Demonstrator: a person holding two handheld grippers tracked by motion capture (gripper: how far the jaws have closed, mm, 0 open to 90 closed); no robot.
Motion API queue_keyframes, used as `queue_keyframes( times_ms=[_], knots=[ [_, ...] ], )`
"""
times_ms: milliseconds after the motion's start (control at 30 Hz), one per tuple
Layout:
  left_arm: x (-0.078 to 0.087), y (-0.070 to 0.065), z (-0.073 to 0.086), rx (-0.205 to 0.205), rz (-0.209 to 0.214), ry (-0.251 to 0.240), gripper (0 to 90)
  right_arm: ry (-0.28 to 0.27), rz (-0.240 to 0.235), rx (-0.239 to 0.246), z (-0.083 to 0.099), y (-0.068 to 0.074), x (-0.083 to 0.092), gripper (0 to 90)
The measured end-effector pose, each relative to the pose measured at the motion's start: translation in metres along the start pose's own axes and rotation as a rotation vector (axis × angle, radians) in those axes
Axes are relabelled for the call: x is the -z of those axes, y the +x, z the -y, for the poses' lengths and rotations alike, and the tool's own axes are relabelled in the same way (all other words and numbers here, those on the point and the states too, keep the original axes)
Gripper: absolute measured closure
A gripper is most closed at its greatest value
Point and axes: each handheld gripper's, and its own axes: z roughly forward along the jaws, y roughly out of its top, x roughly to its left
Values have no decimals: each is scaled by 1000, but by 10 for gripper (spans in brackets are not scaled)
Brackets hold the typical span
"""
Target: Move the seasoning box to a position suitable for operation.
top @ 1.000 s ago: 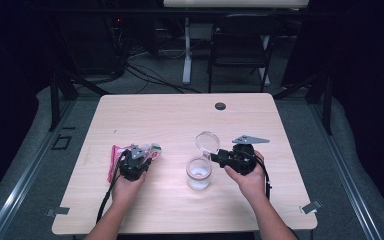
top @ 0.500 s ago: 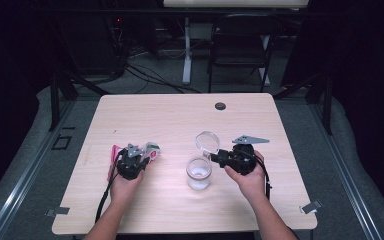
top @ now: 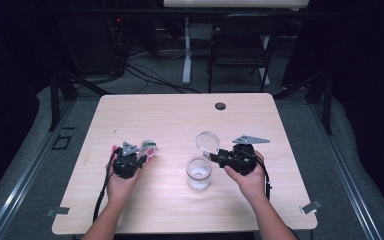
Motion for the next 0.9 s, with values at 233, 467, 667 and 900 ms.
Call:
queue_keyframes(
  times_ms=[233,467,667,900],
  knots=[
    [12,7,-3,22,21,-21,897,4,-4,2,0,1,-1,549],
    [26,13,-5,38,17,-52,897,-26,10,31,0,3,0,506],
    [39,19,-7,48,-5,-76,897,-34,12,24,0,4,1,505],
    [54,31,-7,101,-12,-113,897,-38,13,40,0,5,1,507]
  ],
)
